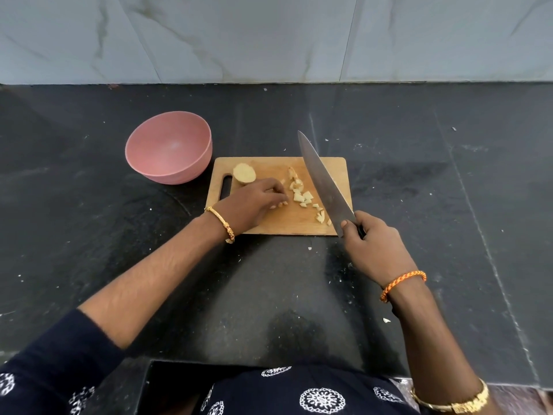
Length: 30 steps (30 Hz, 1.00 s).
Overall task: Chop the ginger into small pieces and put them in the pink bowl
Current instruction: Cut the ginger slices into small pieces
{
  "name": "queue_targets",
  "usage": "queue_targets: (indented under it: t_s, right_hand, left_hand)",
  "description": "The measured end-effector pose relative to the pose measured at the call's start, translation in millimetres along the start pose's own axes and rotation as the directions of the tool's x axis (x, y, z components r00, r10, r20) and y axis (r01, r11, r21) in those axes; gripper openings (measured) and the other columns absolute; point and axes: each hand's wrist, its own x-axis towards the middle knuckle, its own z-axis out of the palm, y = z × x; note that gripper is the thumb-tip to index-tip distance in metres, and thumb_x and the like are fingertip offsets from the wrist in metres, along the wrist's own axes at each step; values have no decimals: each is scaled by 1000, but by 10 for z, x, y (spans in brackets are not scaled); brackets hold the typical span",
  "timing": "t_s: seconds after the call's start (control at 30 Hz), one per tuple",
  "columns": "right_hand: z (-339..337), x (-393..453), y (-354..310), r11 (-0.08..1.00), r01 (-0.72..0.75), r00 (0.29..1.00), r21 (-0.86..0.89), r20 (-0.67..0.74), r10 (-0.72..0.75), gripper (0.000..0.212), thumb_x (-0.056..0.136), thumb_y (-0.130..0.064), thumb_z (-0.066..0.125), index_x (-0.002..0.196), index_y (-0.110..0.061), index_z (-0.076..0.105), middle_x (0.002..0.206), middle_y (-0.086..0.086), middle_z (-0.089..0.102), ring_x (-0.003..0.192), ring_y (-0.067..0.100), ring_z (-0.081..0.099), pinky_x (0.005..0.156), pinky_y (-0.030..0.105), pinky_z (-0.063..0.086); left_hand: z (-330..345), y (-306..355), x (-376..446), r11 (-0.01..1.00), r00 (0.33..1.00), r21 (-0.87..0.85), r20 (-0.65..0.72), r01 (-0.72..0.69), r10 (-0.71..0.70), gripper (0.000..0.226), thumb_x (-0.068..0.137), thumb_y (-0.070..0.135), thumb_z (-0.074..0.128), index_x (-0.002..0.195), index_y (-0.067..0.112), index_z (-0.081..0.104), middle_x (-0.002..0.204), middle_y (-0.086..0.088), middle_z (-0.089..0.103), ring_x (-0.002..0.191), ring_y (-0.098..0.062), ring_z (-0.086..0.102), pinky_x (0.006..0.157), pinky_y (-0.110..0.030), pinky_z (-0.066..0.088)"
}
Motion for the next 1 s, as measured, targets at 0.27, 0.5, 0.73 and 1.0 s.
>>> queue_targets:
  t_s: [0.27, 0.5, 0.73, 1.0]
  right_hand:
    - [32, -172, 1, 998, 66, 997, 6, -38, -65, 26, 97, -28, 43, 81, -10, 52, 64, 7, 55, 61, 24, 51, 52, 30, 38]
    - [215, -328, 73, 999, 53, 998, -10, 16, -53, 23, 96, -31, 44, 77, -19, 49, 60, 3, 54, 63, 29, 54, 62, 40, 48]
    - [382, -358, 42, 997, 51, 999, -58, -3, -51, 25, 97, -32, 40, 73, -25, 37, 62, 3, 51, 68, 32, 51, 63, 35, 44]
    - [374, -255, -15, 991, 97, 993, -89, 71, -90, 14, 99, -32, 36, 88, -24, 42, 72, 5, 58, 68, 28, 54, 62, 34, 45]
  left_hand:
    - [110, 136, 97, 940, 926, -202, -208, 274, -314, 19, 82, 13, 66, 98, 3, 71, 88, -15, 64, 86, -27, 62, 78, -41, 51]
    - [157, 300, 18, 868, 847, -253, -225, 427, -482, 20, 83, 17, 66, 99, 8, 72, 93, -10, 64, 89, -19, 56, 78, -19, 35]
    - [207, 366, -64, 840, 813, -294, -249, 455, -527, 21, 86, 5, 59, 103, 9, 71, 93, -9, 63, 93, -22, 55, 86, -32, 45]
    - [226, 359, -100, 808, 786, -411, -277, 423, -552, 18, 81, 3, 65, 97, 8, 72, 91, -6, 66, 87, -17, 61, 85, -28, 49]
